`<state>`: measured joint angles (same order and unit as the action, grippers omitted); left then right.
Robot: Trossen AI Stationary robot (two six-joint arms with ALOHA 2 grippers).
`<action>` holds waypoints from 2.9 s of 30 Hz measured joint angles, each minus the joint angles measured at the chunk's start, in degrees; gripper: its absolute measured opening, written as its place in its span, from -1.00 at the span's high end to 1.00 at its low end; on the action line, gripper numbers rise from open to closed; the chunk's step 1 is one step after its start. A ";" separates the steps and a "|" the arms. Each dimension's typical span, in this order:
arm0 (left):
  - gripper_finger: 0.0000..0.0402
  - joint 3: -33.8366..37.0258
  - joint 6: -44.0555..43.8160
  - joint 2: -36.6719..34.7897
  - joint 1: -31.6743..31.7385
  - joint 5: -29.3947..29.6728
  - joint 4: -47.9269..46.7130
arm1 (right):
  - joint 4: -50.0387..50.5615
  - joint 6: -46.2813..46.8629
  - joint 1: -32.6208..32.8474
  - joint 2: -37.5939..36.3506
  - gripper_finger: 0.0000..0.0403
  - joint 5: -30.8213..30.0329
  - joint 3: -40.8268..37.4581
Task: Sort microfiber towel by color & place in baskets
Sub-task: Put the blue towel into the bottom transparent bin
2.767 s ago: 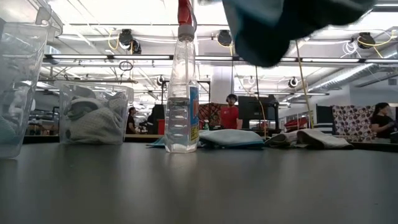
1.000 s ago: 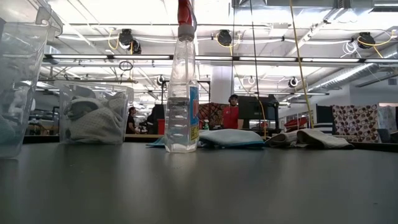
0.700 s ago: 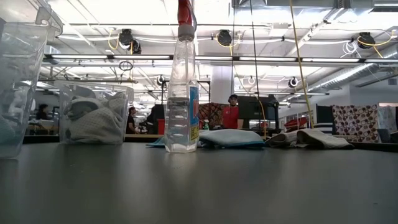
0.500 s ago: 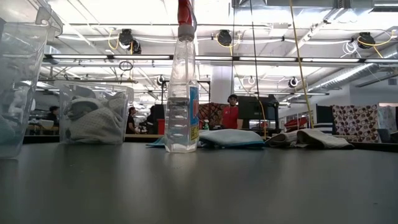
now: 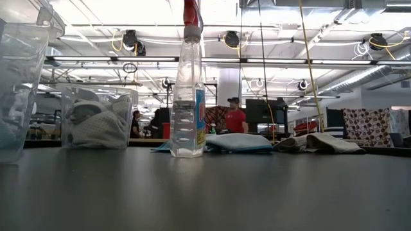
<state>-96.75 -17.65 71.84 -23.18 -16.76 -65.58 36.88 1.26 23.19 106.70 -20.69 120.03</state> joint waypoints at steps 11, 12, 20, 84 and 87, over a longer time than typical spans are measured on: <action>0.87 -0.02 -15.85 -1.66 -17.06 1.78 -5.80 | 6.78 2.64 0.60 -1.87 -0.02 -0.42 0.02; 0.87 -0.02 -16.47 -1.27 -18.49 3.10 -6.72 | 7.72 2.82 0.59 -2.17 -0.01 -0.42 -0.01; 0.87 2.68 -19.17 1.60 -24.19 9.15 -13.83 | 15.33 7.94 0.59 -3.80 0.02 -0.44 0.02; -0.18 16.21 -38.68 15.43 -27.98 10.83 -2.81 | 53.13 14.33 1.05 -8.35 0.02 -9.62 -0.05; -0.18 15.04 -39.03 13.26 -27.98 11.22 -4.59 | 53.13 13.33 -0.14 -8.35 0.02 -9.55 -0.05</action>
<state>-81.71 -56.69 85.10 -51.16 -5.53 -70.17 90.02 14.59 23.06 98.35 -30.24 119.98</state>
